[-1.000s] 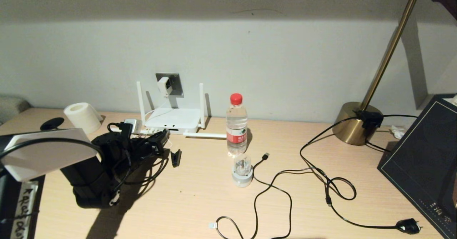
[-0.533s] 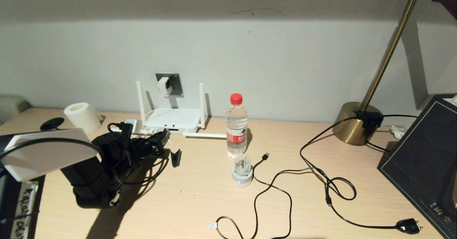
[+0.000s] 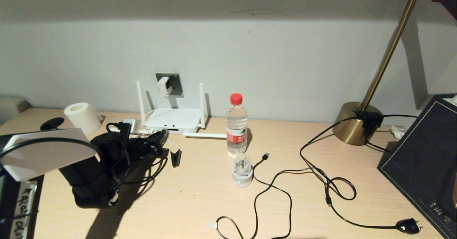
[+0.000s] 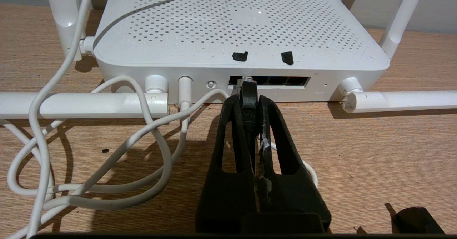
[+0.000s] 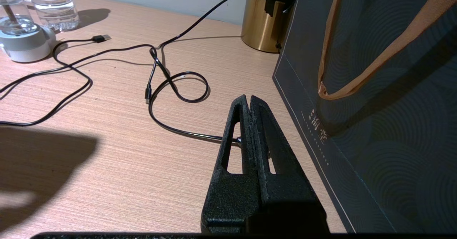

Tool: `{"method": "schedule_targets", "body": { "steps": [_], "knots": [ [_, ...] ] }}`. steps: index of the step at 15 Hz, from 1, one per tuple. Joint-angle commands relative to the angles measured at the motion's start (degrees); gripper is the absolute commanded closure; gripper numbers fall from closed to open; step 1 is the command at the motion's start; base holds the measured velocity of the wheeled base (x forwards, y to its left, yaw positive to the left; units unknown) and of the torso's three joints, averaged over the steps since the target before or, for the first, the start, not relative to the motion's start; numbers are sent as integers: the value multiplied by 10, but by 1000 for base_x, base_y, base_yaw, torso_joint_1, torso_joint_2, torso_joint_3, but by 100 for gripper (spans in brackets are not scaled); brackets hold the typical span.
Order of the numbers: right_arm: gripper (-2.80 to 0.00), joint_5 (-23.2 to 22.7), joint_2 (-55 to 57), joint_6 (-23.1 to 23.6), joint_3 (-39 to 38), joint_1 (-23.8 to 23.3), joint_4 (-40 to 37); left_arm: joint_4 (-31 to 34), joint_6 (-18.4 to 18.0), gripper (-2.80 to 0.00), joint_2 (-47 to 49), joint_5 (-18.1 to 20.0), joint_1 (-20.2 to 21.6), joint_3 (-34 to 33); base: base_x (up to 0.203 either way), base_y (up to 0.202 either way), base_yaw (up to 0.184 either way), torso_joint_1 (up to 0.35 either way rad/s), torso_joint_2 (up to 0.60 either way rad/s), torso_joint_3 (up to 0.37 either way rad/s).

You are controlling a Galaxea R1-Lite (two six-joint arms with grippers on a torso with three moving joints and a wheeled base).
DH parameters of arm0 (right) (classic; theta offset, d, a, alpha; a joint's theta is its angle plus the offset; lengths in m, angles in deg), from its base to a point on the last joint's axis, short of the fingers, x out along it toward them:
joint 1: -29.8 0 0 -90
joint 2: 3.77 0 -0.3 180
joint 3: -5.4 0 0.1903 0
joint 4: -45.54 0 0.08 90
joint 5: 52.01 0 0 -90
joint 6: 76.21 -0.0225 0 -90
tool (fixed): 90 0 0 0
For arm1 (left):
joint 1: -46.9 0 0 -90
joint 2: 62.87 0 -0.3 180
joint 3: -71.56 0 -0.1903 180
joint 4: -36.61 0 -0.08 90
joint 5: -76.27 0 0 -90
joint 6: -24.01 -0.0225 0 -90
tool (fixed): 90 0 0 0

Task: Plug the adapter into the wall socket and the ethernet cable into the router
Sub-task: Align cable and router interface

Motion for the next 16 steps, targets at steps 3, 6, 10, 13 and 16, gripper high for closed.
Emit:
{"method": "schedule_targets", "body": {
  "steps": [3, 6, 10, 13, 16],
  "knots": [
    [0, 0, 1, 1, -20, 0, 0, -5, 8, 0, -1, 1, 0, 0, 0, 0, 0, 0, 0, 0],
    [0, 0, 1, 1, -20, 0, 0, -5, 9, 0, 0, 1, 0, 1, 0, 0, 0, 0, 0, 0],
    [0, 0, 1, 1, -20, 0, 0, -5, 10, 0, 2, 0, 0, 4, 0, 0, 0, 0, 0, 0],
    [0, 0, 1, 1, -20, 0, 0, -5, 10, 0, 4, -7, 0, 10, 0, 0, 0, 0, 0, 0],
    [0, 0, 1, 1, -20, 0, 0, -5, 11, 0, 6, -8, 0, 13, 0, 0, 0, 0, 0, 0]
  ]
}}
